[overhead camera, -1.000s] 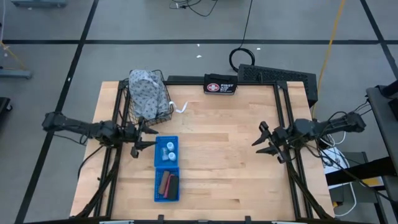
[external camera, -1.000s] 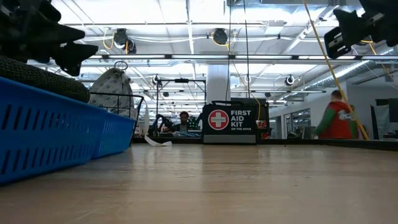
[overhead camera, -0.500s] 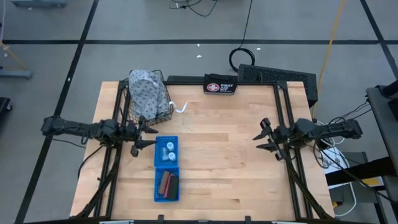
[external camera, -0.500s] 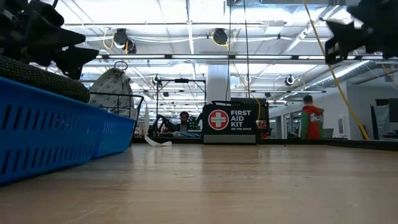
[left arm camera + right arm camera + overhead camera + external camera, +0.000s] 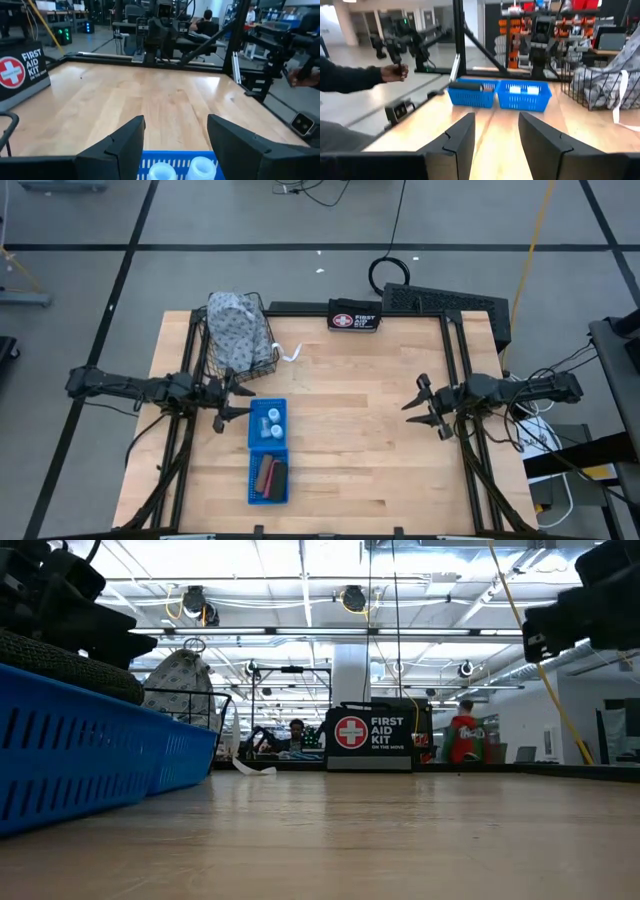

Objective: Pick & Place Medicine items
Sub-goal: Return to Home Position

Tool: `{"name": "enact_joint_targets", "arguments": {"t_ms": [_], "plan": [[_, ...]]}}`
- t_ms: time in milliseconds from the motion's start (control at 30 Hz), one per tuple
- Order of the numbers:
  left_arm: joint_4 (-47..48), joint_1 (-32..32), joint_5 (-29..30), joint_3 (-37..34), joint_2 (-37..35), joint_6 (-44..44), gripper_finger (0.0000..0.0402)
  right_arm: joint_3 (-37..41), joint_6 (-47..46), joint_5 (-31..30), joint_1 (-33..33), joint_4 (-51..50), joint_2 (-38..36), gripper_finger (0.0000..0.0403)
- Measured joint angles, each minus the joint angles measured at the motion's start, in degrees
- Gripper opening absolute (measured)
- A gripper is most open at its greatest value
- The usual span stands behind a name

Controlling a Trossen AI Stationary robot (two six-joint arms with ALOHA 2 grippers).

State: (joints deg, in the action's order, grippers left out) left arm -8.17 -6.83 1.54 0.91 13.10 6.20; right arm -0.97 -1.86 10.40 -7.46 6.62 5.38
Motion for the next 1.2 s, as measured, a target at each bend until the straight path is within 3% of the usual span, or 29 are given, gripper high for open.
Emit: {"name": "enact_joint_targets", "arguments": {"t_ms": [1200], "plan": [[-0.6,0.0,0.0,0.0,0.0,-2.8,0.0225,0.2,1.0,0.2,0.0,-1.5,0.1,0.0139]]}}
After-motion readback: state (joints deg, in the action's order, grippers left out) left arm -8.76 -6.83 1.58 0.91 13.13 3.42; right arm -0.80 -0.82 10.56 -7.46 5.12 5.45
